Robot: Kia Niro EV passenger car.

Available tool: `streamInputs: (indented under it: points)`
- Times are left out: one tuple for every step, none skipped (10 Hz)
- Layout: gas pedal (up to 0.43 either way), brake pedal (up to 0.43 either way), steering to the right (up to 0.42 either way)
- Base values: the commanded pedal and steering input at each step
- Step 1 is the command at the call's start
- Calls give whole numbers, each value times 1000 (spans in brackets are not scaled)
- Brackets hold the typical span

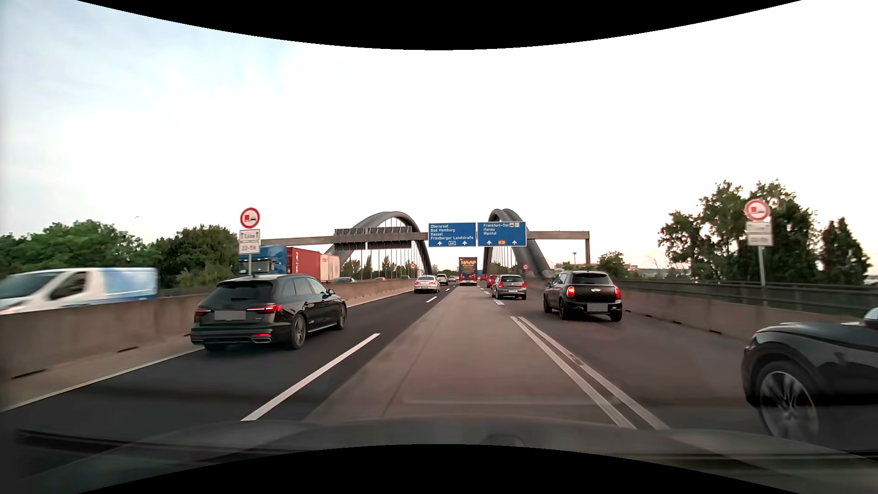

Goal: Follow the waypoints while adhering to traffic rules and regulations

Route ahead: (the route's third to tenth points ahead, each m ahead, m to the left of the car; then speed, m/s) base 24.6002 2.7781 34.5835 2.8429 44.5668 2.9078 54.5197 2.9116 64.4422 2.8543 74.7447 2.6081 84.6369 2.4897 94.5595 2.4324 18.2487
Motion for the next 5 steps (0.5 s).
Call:
streamInputs:
  points:
    - [59, 0, -1]
    - [47, 0, -1]
    - [47, 0, -1]
    - [47, 0, -1]
    - [59, 0, -1]
